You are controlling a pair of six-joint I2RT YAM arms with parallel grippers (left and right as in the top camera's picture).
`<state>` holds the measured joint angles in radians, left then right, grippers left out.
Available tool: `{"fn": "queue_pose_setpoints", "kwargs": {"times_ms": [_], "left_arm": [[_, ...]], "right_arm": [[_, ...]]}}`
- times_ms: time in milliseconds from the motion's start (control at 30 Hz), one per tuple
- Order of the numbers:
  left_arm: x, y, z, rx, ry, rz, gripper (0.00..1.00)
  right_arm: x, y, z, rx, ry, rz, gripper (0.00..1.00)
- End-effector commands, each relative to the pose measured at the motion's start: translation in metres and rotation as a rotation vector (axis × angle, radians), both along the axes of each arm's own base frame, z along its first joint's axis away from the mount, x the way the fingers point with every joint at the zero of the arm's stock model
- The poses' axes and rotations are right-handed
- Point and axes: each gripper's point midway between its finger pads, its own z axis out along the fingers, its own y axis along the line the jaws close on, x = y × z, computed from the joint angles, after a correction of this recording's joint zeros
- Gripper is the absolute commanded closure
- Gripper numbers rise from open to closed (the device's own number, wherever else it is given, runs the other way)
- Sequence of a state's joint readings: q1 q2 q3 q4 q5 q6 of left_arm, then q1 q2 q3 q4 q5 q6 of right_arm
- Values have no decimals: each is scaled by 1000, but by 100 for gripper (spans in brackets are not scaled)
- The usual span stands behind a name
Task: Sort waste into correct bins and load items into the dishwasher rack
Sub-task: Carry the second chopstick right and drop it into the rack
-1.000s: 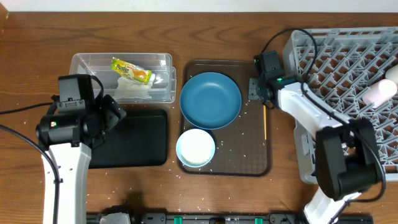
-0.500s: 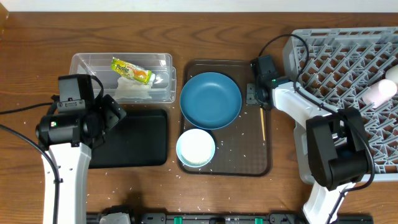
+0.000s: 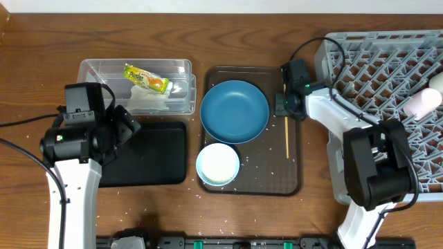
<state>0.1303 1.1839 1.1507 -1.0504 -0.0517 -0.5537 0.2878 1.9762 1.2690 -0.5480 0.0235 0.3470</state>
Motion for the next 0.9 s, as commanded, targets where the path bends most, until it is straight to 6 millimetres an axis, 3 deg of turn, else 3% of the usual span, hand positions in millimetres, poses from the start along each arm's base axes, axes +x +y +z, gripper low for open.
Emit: {"fn": "queue_pose_setpoints", "kwargs": {"times_ms": [0,200,367,467,567,867], "left_arm": [[1,2,3,1,-5,7,2],[1,2,3,1,-5,7,2],[1,2,3,1,-5,7,2],[1,2,3,1,-5,7,2],[1,2,3,1,-5,7,2],[1,2,3,1,-5,7,2]], "right_arm": [[24,-1,46,72,-75,-8,99],[44,-46,127,44,-196,-5,99],[48,-96,175,6,-299,-40,99],[47,-121,186,-13,-326,-70,99],[46,-139,184,-44,-323,-61,99],[53,-147,160,-75,-281,-16,96]]}}
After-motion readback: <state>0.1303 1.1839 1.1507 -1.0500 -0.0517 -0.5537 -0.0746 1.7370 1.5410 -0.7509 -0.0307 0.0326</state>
